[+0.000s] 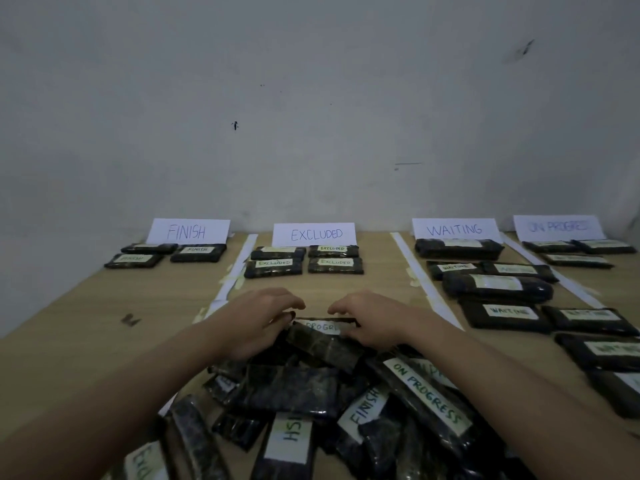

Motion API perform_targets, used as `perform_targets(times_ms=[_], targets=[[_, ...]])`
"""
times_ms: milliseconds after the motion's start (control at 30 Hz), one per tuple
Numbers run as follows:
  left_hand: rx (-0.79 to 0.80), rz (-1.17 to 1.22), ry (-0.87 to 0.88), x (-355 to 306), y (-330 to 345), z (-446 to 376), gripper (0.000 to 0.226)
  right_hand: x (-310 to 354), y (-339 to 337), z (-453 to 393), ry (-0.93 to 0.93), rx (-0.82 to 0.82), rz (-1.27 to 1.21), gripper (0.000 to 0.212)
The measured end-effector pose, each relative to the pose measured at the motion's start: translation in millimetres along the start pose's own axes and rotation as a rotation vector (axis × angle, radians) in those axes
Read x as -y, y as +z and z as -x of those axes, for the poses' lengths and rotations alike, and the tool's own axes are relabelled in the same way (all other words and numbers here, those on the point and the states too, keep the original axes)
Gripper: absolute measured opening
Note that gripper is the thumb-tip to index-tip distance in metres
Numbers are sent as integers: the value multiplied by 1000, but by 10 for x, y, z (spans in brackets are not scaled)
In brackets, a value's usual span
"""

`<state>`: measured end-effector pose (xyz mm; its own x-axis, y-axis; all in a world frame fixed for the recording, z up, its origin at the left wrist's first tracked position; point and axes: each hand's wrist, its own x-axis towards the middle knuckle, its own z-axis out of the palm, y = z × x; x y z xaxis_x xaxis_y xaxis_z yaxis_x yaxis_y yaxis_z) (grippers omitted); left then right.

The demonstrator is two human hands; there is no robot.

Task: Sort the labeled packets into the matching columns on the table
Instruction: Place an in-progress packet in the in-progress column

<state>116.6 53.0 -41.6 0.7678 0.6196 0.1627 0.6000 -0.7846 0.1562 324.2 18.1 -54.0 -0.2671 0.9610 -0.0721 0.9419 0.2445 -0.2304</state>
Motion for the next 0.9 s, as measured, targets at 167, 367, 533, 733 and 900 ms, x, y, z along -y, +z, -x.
perform_targets(times_ms=[167,367,533,733,900], targets=[[-20,54,-10,24,-27,31,33,-41,-45,-54,128,-8,-236,51],[-65,76,-51,29,-52,-16,34,-156,-167,4,174,-379,-720,35],[-97,129,-121,37,-39,-59,33,-219,-263,54,140,-401,-805,37],[-216,455,-285,-77,28,-175,32,-245,-331,162,67,-414,-867,40],[-268,1024,-358,-395,-22,-430,16,-329,-416,363,55,-386,-830,38]])
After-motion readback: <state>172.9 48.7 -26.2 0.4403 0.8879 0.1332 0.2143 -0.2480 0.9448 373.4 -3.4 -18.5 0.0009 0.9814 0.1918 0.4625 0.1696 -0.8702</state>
